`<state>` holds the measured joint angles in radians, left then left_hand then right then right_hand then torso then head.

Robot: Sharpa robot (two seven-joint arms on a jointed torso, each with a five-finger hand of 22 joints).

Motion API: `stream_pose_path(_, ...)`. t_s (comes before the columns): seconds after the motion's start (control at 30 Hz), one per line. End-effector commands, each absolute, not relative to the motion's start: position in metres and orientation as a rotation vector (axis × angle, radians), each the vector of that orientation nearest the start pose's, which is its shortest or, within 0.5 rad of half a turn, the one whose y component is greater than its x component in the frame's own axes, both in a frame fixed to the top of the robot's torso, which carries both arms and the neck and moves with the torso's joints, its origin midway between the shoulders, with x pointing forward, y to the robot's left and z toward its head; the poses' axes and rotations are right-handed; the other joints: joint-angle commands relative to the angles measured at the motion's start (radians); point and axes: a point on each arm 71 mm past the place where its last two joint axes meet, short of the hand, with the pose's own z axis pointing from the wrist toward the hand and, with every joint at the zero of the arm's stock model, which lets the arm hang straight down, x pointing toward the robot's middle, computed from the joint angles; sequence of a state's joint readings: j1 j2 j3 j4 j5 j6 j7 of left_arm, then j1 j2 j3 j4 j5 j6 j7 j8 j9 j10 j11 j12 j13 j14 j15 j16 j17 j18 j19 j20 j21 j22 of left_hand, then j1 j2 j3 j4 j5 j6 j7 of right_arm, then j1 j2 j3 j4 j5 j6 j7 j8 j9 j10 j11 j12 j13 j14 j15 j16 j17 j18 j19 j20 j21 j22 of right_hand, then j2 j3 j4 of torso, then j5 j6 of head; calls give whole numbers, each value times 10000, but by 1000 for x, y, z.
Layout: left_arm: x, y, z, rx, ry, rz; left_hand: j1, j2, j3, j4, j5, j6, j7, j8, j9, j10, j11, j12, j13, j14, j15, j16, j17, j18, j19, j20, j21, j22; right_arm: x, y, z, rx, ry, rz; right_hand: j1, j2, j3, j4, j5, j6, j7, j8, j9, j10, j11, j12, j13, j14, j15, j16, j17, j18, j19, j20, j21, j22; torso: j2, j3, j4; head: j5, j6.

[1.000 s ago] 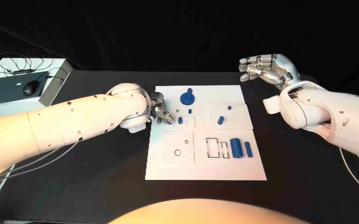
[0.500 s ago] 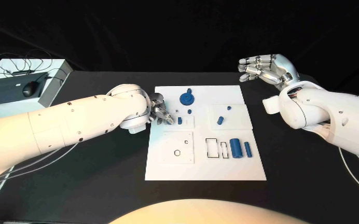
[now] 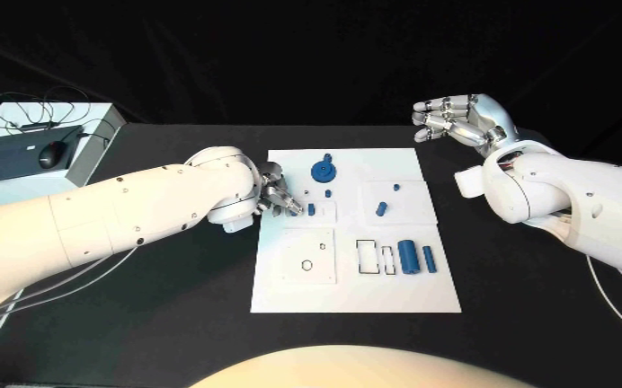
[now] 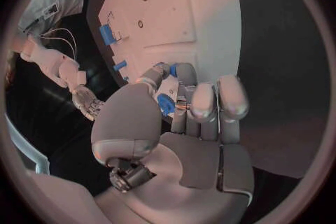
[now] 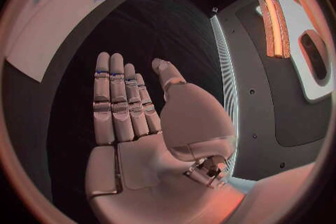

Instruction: Assemble the parts on the task board

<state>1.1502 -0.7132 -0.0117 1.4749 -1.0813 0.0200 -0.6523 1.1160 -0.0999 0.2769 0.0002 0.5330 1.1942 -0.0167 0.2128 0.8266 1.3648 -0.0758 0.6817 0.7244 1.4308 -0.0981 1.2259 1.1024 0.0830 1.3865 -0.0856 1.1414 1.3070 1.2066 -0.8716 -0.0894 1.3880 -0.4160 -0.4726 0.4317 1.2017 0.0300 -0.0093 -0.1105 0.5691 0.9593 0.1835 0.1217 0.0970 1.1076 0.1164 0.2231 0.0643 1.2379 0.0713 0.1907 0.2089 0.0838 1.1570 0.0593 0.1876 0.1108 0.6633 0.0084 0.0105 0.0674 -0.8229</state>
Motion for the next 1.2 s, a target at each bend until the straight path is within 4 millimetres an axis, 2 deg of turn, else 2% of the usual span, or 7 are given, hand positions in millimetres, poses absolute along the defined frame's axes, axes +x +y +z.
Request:
stream_pose_path(0.03, 476, 173, -246, -3069, 23203, -3633, 98, -37, -108, 45, -42, 12, -35, 24, -20, -59, -26, 52, -9, 12, -81, -10, -7, -39, -13, -74, -31, -1, 505, -266, -187, 6771, 13695, 11836, -36, -53, 37, 23, 61, -59, 31, 13, -12, 4, 4, -39, -11, -47, 7, -12, -14, -145, -93, 5, 48, -9, 5, -3, -1, -2, -7)
stream_pose_path(0.4, 477, 174, -246, -3085, 23259, -3556, 141, -63, -369, 235, -41, 27, -44, 39, -38, -72, -28, 76, -36, 7, -83, -7, -9, -35, -15, -73, -43, -2, 505, -267, -187, 6773, 13692, 11821, -36, -53, 37, 23, 61, -59, 31, 13, -12, 4, 4, -39, -11, -47, 7, -12, -14, -145, -93, 5, 48, -9, -2, 4, 1, -12, 0)
stream_pose_path(0.73, 477, 178, -247, -3045, 23378, -3404, 235, 14, -1136, 559, -46, 48, -63, 139, 21, -83, -34, 148, -56, 15, -85, 45, 64, -44, 2, -80, -11, 29, 505, -268, -187, 6781, 13674, 11788, -27, -64, 45, 13, 70, -68, 34, 11, -14, 1, 7, -43, -10, -51, 9, -16, -16, -146, -101, 7, 48, -16, 2, 0, -2, -15, -5)
stream_pose_path(0.87, 477, 179, -247, -3019, 23421, -3368, 165, 34, -1615, 738, -47, 77, -69, 197, 53, -67, -36, 176, -56, 16, -81, 56, 86, -45, 2, -78, -4, 39, 505, -269, -187, 6779, 13674, 11778, -27, -64, 46, 13, 70, -68, 34, 11, -14, 1, 7, -43, -10, -51, 9, -16, -16, -146, -101, 7, 48, -16, 2, -5, 9, -27, 2)
stream_pose_path(1.0, 477, 180, -248, -3019, 23443, -3349, 292, 182, -2349, 839, -51, 71, -80, 248, 83, -53, -36, 179, -73, 16, -71, 66, 112, -53, 23, -75, 38, 70, 505, -269, -187, 6774, 13674, 11771, -23, -59, 54, 9, 77, -75, 37, 8, -15, -3, 9, -46, -10, -54, 10, -18, -16, -145, -102, 7, 50, -18, -1, -9, 7, -29, -4)
stream_pose_path(1.07, 477, 180, -248, -3023, 23453, -3340, 322, 246, -2547, 860, -53, 77, -70, 255, 79, -53, -29, 182, -71, 21, -76, 72, 121, -53, 19, -70, 37, 72, 505, -269, -187, 6773, 13674, 11769, -23, -59, 54, 9, 77, -75, 37, 8, -15, -3, 9, -46, -10, -54, 10, -18, -16, -145, -102, 7, 50, -18, 1, -14, 6, -66, -3)
stream_pose_path(1.2, 476, 182, -247, -3036, 23457, -3327, 393, 334, -2925, 922, -60, 64, -63, 269, 74, -59, -24, 189, -66, 25, -78, 70, 130, -46, 18, -71, 30, 71, 505, -269, -187, 6773, 13672, 11757, -19, -56, 64, 4, 98, -66, 34, 12, -14, 4, 6, -44, -10, -46, 6, -13, -14, -143, -96, 4, 55, -17, 0, -10, 6, -52, 8)
